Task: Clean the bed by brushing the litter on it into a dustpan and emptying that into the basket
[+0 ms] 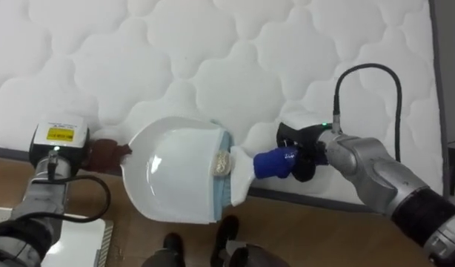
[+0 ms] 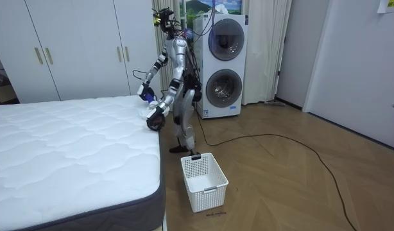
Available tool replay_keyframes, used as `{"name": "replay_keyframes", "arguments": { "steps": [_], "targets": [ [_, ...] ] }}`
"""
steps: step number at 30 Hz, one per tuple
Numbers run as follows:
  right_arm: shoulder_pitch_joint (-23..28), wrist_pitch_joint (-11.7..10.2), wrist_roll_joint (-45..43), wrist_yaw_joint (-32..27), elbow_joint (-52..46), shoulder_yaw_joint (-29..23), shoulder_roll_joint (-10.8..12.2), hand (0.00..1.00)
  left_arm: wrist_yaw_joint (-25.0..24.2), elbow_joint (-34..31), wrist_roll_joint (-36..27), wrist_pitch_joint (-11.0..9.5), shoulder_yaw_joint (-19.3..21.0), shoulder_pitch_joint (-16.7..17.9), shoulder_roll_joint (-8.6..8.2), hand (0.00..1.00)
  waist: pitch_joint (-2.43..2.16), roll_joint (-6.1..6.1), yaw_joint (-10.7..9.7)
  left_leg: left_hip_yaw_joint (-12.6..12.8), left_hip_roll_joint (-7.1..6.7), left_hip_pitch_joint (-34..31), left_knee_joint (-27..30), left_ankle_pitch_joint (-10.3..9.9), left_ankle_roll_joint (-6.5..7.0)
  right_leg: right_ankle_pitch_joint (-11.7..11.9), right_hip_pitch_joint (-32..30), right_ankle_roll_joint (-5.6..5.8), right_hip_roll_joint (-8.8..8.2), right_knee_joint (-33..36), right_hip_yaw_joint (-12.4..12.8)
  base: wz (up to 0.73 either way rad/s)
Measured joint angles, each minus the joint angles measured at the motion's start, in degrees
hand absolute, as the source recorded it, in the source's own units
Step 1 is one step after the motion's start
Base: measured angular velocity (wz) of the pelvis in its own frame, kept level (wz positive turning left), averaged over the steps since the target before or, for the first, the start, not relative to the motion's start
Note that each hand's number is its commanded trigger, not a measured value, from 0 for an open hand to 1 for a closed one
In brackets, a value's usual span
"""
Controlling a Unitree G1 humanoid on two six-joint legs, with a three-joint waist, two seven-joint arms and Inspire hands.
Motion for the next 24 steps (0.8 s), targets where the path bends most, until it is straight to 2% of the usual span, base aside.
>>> {"name": "replay_keyframes", "arguments": {
  "steps": [5, 6, 10, 15, 19, 23, 24],
  "targets": [
    [0.15, -1.11, 8.99, -1.81, 3.16, -0.73, -0.11, 1.00, 1.84, 0.03, -0.04, -1.65, 0.65, 0.05, 2.10, 1.00, 0.06, -1.88, -0.51, -0.01, 0.30, -0.20, 0.75, -0.01, -0.01, -0.01, 0.00, -0.12, 0.15, 0.05, -0.09, 0.00],
    [0.15, -1.89, 10.78, -2.38, 4.07, -1.07, -0.10, 1.00, 2.49, 0.11, -0.04, -1.96, 0.82, 0.05, 2.50, 1.00, 0.06, -2.20, -0.86, -0.01, 0.39, -0.38, 0.91, -0.01, -0.02, 0.00, 0.01, -0.15, 0.17, 0.07, -0.13, 0.06],
    [0.51, -3.66, 13.62, -4.14, 4.93, -2.09, -1.40, 1.00, 5.21, 1.12, -0.16, -3.40, 1.78, 0.04, 2.59, 1.00, 0.19, -2.47, -1.35, 0.14, 0.60, -0.56, 0.91, -0.11, 0.11, 0.15, 0.30, -0.05, 0.28, -0.25, -0.27, 0.06],
    [1.50, -6.30, 15.82, -5.36, 5.81, -4.82, -1.86, 1.00, 8.22, 2.41, -0.59, -5.41, 4.66, 0.14, 2.58, 1.00, 0.77, -3.76, -1.21, -0.16, 0.76, 0.52, 0.77, -0.13, 0.07, 0.21, 1.73, -0.07, 0.59, -1.29, -0.58, 0.02],
    [2.17, -7.36, 17.82, -5.64, 6.67, -6.55, -1.89, 1.00, 8.86, 2.68, -0.63, -6.28, 6.28, 0.15, 2.55, 1.00, 0.75, -3.91, -1.09, -0.06, 1.15, 0.49, 0.74, -0.21, 0.10, 1.23, 2.24, -0.05, 1.25, -2.45, -0.55, -0.04],
    [3.22, -8.13, 19.02, -5.66, 6.66, -6.92, -1.91, 1.00, 8.91, 4.43, -0.61, -7.57, 7.55, 0.25, 2.40, 1.00, 0.70, -4.23, -0.91, 0.50, 1.43, 2.16, 0.92, -0.28, 0.19, 1.26, 3.80, 0.02, 1.54, -2.95, -0.04, -0.08],
    [3.24, -8.19, 19.65, -5.66, 6.55, -7.54, -1.89, 1.00, 8.91, 4.67, -0.64, -7.87, 8.64, 0.29, 2.40, 1.00, 0.82, -4.50, -0.89, 0.77, 1.46, 2.65, 0.70, -0.32, 0.13, 1.25, 4.00, 0.03, 1.60, -2.94, 0.27, -0.10]
  ]
}}
